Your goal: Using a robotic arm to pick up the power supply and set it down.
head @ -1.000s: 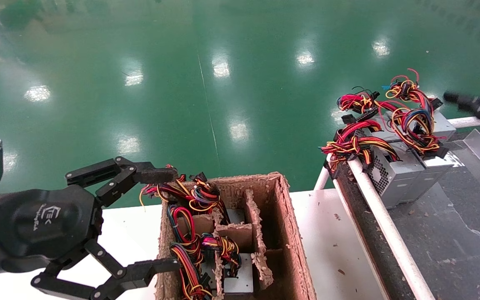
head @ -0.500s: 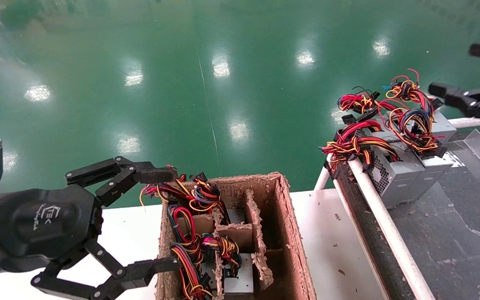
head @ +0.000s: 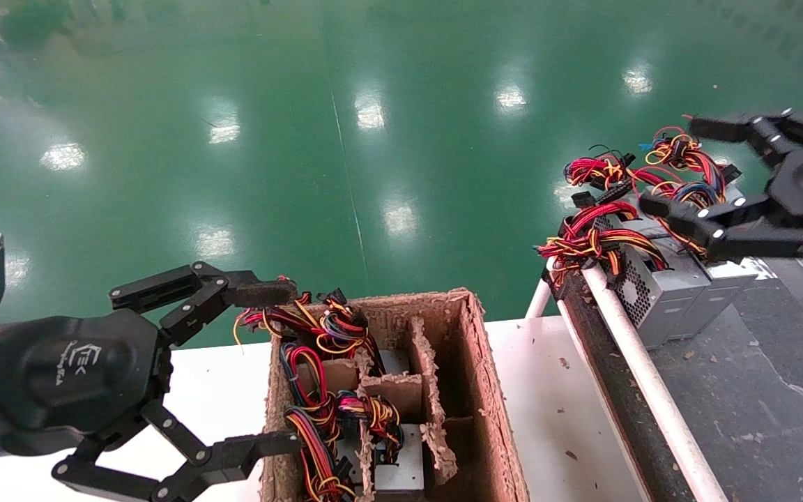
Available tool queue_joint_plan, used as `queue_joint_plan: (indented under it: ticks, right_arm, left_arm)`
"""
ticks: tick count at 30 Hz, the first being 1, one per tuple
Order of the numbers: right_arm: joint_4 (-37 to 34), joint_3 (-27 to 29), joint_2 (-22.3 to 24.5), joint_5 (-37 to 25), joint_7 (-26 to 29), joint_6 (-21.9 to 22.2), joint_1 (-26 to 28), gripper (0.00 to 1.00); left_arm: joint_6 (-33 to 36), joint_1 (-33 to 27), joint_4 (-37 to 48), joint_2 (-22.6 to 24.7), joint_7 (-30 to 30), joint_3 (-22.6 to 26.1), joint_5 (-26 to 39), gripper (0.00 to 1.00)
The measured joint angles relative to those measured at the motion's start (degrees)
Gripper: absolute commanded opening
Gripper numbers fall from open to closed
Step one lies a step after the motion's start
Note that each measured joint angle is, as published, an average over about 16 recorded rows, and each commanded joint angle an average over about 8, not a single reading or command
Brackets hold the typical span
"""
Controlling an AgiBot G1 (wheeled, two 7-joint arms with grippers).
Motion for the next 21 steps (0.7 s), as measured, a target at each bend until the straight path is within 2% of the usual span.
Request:
queue_joint_plan:
  ticks: [14,21]
  right_arm:
    - [9.08,-0.44,-0.66,7.10,2.46,-2.49,-6.93,1.00]
    - [11.35,-0.55,-0.83,8.87,3.08,-3.11,-8.66,1.00]
  left_arm:
    - [-0.01,0.00,0.00,-0.01,0.01,0.01,-0.01,1.00]
    - [-0.01,0.00,0.00,-0.01,0.01,0.02,-0.01,1.00]
